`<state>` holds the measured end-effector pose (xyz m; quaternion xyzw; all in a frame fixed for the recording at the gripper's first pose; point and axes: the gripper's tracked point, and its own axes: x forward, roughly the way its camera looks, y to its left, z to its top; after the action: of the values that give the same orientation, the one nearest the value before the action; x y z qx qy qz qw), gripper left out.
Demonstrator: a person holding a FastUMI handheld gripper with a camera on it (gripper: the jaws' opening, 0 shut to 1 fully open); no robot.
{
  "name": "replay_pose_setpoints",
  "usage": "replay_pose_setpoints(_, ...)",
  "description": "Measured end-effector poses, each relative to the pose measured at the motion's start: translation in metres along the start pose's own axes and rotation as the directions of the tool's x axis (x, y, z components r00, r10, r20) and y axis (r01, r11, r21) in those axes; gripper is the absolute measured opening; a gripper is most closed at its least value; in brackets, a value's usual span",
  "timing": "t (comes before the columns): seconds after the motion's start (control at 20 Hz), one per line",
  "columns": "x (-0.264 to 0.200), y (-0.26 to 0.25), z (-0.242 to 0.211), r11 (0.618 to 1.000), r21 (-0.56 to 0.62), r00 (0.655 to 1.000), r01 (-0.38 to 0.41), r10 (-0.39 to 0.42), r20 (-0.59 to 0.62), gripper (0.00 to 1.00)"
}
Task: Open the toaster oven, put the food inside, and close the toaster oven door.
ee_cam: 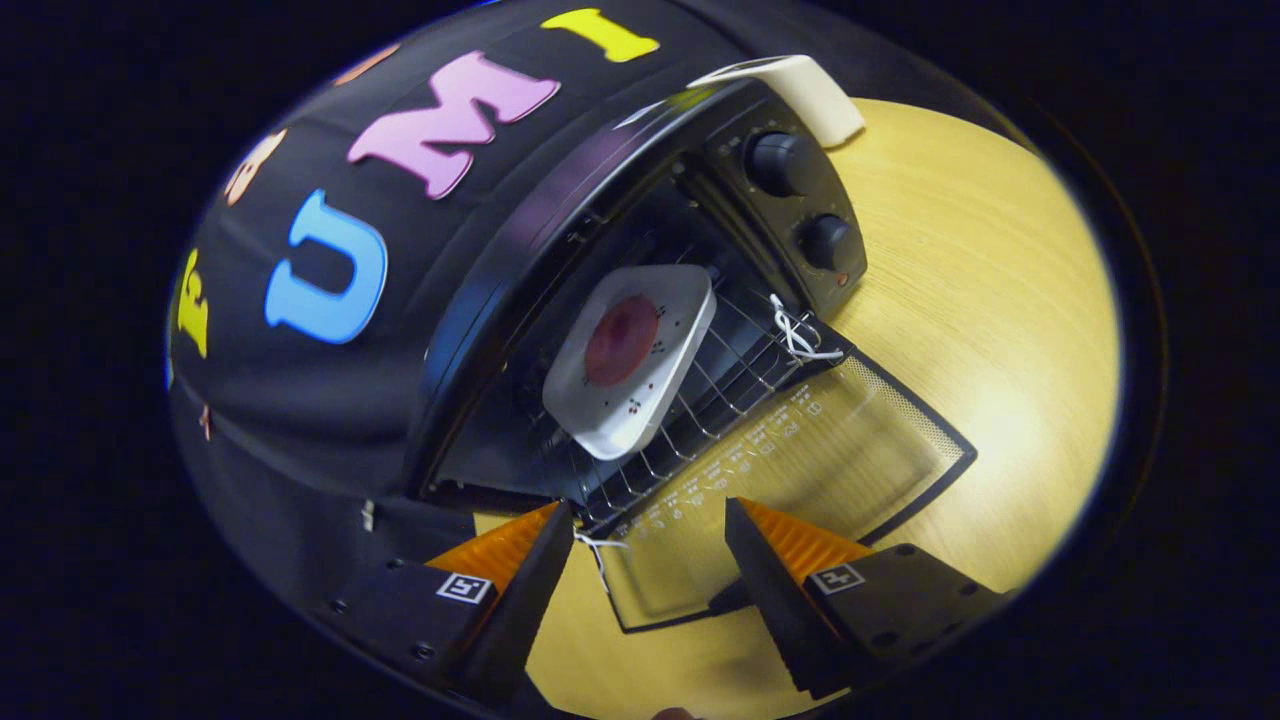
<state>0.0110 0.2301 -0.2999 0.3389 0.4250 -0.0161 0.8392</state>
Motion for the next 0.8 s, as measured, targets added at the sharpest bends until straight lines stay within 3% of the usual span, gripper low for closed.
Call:
replay_pose_setpoints(0.2,-0.027,-0.014,-0.018,0.974,-0.227,1.000,0.018,-0.023,-0.021,0.99)
replay_pose_setpoints(0.45,-0.052,-0.038,-0.030,0.877,-0.477,0.997,0.055,-0.076,-0.024,0.99)
replay_pose_setpoints(0.8,-0.057,-0.076,-0.051,0.794,-0.591,0.980,0.139,-0.195,-0.031,0.99)
